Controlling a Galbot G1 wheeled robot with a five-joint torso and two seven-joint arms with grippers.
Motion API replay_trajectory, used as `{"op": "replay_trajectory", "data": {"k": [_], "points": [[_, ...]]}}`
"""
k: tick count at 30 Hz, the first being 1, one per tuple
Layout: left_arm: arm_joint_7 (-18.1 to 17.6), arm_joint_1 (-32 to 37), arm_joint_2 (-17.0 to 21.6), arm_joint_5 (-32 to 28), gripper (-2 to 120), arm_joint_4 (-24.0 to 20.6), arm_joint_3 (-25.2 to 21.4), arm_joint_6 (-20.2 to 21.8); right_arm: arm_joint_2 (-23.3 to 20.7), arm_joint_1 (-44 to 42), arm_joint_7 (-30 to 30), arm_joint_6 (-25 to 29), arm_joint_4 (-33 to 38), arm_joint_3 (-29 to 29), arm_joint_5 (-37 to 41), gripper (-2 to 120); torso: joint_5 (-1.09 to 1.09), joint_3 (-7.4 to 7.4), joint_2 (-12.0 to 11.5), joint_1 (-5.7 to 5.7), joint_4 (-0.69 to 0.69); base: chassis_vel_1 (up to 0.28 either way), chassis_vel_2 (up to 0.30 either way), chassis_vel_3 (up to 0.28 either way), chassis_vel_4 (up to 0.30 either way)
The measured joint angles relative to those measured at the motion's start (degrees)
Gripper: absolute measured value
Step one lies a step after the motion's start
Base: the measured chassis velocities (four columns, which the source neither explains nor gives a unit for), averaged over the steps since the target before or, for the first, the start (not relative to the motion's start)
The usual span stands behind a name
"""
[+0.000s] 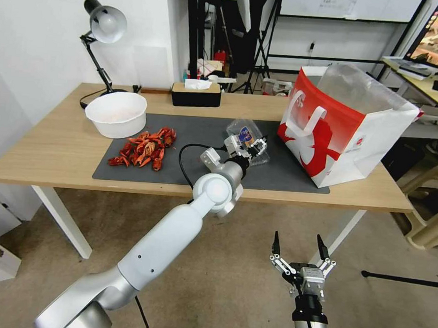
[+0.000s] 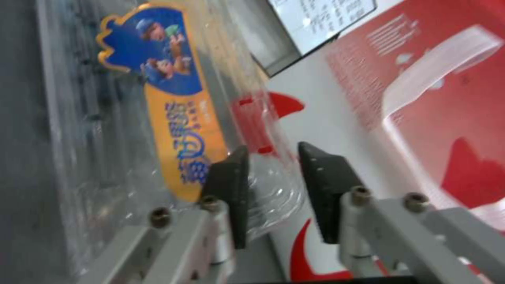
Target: Close the takeout container lid, then place the container into the takeout bag.
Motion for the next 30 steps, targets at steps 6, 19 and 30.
{"op": "replay_trajectory", "data": {"k": [6, 19, 30], "points": [[-2.82, -0.3, 0.15, 2.1, 5, 0.03, 0.66, 2.84, -0.37, 0.03, -1.51, -0.1, 1.6, 0.02, 1.53, 100, 0.0, 0.0, 0.0, 0.0, 0.0, 0.0, 0.0, 0.0, 0.0], [-7.36, -2.0, 0.1, 4.68, 0, 1.03, 1.61, 5.63, -8.65, 4.19, -14.26, -10.51, 9.82, 5.51, 28.74, 100, 0.01, 0.0, 0.0, 0.0, 0.0, 0.0, 0.0, 0.0, 0.0], [-8.22, -2.21, 0.82, 4.8, 0, 0.89, 1.7, 6.22, -17.99, 14.18, -15.63, -23.62, 12.98, 7.5, 61.13, 100, 0.01, 0.0, 0.0, 0.0, 0.0, 0.0, 0.0, 0.0, 0.0]]}}
